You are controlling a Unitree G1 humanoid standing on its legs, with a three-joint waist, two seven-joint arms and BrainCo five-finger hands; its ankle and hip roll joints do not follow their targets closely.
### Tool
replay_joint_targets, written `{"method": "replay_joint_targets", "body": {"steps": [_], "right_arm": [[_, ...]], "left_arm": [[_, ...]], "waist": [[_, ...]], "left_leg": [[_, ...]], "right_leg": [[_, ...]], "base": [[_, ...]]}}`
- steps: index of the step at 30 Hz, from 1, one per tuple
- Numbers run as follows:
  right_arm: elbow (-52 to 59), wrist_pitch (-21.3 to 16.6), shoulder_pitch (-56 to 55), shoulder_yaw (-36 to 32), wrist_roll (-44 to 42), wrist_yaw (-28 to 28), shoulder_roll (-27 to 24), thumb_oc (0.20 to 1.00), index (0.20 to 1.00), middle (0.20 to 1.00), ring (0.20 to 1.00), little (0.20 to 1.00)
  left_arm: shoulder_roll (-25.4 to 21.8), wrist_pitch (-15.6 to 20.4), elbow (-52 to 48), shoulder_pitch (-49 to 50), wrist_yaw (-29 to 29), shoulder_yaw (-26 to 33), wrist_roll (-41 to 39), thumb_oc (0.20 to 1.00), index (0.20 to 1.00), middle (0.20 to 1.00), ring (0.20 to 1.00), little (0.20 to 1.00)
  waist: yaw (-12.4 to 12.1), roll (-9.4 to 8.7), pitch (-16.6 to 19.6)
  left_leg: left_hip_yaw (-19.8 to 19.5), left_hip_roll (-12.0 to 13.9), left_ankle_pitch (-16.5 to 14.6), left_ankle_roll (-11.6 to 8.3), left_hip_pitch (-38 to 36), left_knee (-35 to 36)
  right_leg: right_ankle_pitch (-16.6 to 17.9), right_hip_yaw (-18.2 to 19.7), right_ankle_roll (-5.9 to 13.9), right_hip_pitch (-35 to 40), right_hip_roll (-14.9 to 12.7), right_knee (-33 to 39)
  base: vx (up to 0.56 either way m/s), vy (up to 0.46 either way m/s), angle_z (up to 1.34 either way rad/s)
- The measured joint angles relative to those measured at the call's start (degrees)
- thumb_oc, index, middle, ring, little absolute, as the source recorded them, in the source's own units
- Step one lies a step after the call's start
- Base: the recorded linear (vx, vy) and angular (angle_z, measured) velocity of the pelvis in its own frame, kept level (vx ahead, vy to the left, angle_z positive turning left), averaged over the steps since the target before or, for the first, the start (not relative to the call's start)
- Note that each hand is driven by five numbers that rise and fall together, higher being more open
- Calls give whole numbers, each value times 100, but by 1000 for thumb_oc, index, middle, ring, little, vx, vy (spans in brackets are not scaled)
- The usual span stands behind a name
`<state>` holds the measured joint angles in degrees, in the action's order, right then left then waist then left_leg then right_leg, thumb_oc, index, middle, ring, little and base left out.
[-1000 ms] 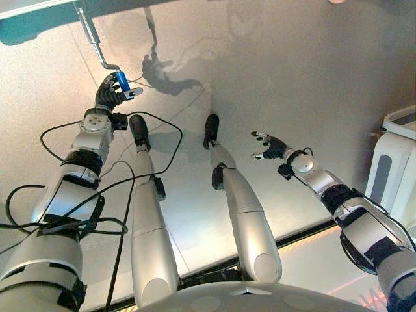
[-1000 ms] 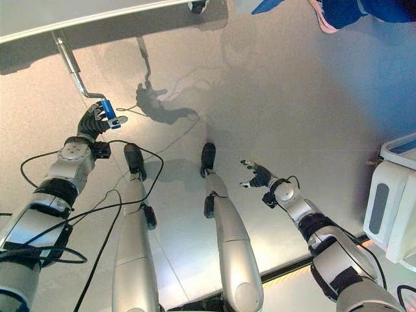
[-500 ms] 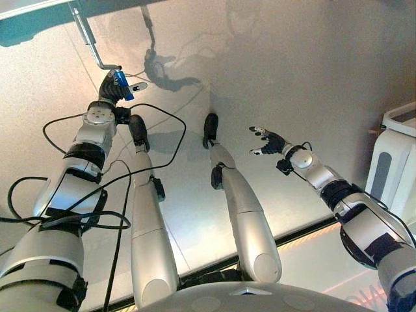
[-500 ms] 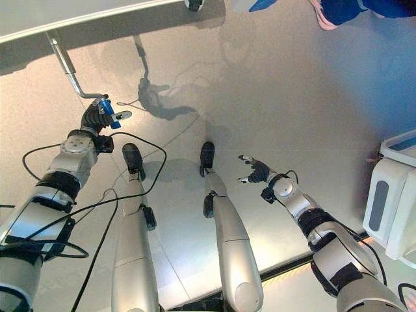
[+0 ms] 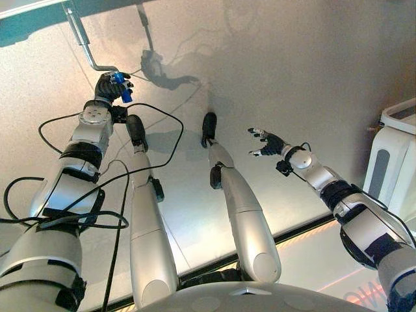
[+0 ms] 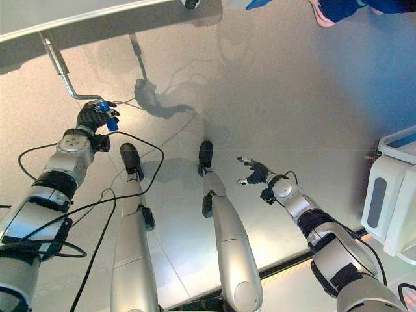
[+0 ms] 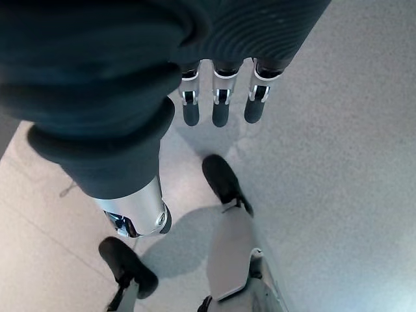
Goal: Raise the hospital bed
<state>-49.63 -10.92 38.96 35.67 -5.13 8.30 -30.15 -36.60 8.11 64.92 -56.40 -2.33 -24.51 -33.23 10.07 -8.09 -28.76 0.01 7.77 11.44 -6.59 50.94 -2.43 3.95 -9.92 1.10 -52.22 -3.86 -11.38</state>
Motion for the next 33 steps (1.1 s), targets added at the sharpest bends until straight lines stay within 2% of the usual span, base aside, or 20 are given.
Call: {"method": "replay_joint_targets", "body": {"steps": [12, 19, 26, 33], "right_arm": [[0, 0, -3, 0, 1, -1, 2, 1000, 1000, 1000, 1000, 1000], [-1, 0, -54, 3, 7, -8, 6, 1000, 1000, 1000, 1000, 1000], [4, 0, -72, 3, 80, -25, 15, 1000, 1000, 1000, 1000, 1000], [-3, 3, -262, -14, 204, -67, 6, 1000, 1000, 1000, 1000, 1000]], "left_arm": [[53, 0, -19, -10, -4, -9, 5, 200, 200, 200, 200, 200], [122, -14, -408, 31, -122, -121, -21, 200, 200, 200, 200, 200], [256, -7, -1497, 131, -211, -473, -160, 200, 200, 200, 200, 200], [-11, 1, -2830, 493, -210, -813, -715, 200, 200, 200, 200, 200]], "waist": [[4, -29, -14], [-5, -33, -15], [-14, -48, -23], [-182, -49, -24]], "left_leg": [[1, 3, 0, 0, 0, 5], [4, 1, 0, 0, 0, 13], [15, -3, 3, 3, -13, 14], [31, -16, 36, 26, -76, 11]], "right_leg": [[0, 2, 0, -1, 3, 11], [0, 7, 0, -8, 2, 12], [-1, 21, 0, -17, -20, -7], [-3, 56, 4, -14, -46, -103]], "base": [[0, 0, 0], [0, 0, 0], [0, 0, 0], [-5, -11, 0]]}}
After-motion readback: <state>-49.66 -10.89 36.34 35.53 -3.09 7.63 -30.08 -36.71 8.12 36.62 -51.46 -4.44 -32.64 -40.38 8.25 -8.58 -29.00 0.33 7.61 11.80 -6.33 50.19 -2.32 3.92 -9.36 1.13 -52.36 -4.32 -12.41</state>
